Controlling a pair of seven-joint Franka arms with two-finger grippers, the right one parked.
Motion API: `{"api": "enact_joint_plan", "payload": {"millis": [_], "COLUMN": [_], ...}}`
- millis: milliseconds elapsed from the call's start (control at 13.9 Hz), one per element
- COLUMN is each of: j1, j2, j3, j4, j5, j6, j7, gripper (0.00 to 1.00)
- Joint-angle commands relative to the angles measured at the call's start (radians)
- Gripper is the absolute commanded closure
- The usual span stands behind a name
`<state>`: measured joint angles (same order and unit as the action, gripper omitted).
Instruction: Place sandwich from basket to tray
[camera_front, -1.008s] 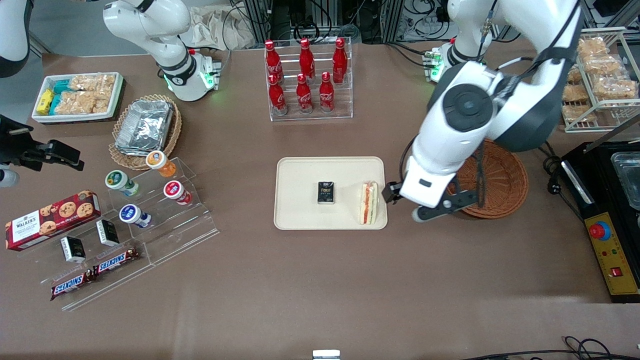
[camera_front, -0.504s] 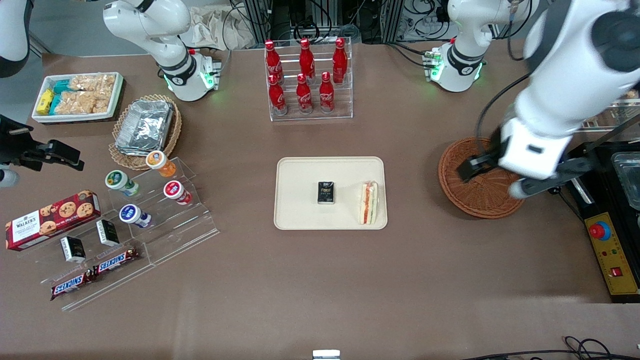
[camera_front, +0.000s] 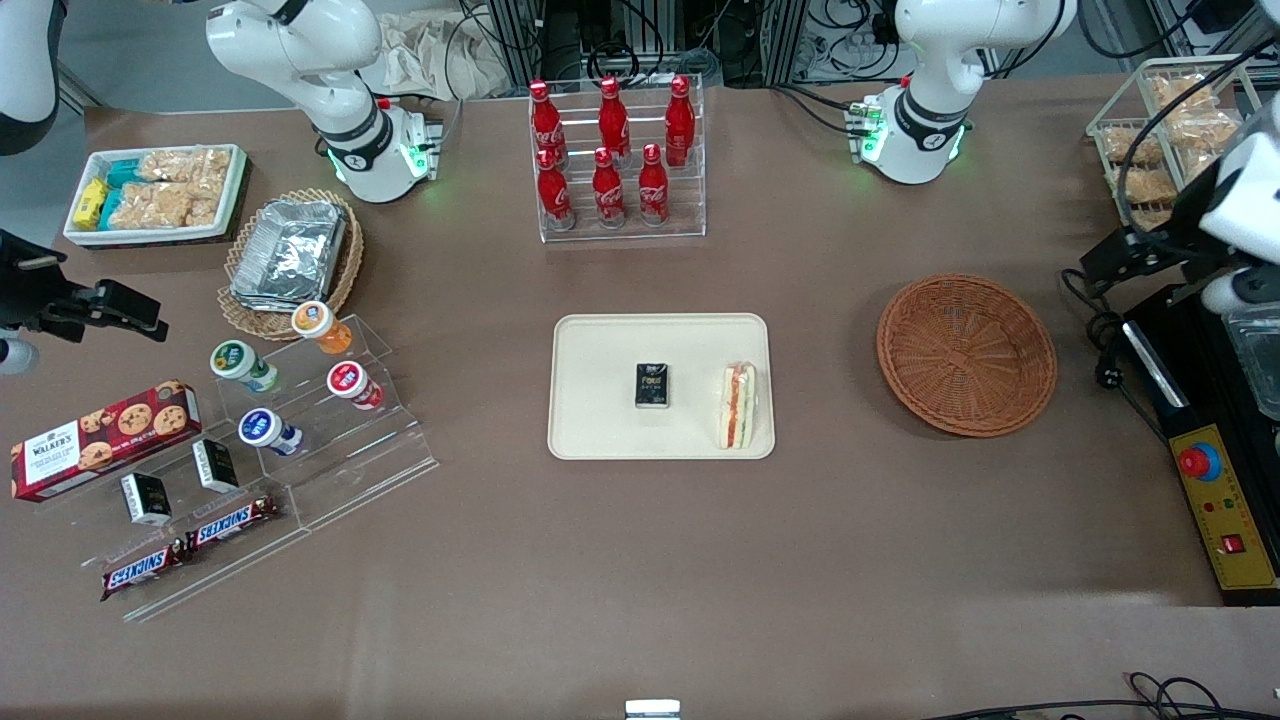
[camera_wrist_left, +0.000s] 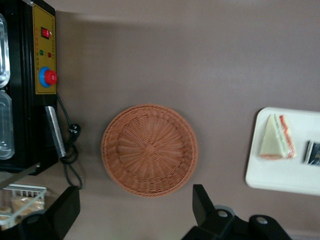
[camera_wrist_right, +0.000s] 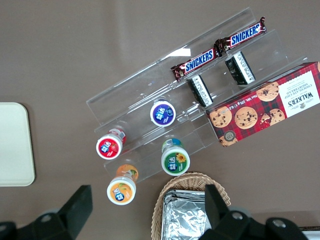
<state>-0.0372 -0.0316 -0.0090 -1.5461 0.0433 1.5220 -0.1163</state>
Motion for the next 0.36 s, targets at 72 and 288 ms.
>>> {"api": "enact_joint_plan", "payload": {"millis": [72, 288], "j1": [-0.013, -0.013], "j2": [-0.059, -0.048], "j3": [0.038, 0.038], "j4": [-0.081, -0.057], "j5": [-0.014, -0.016], "j6": [0.047, 0.041], "j7": [0.067, 0.081], "gripper": [0.0, 0.0]}}
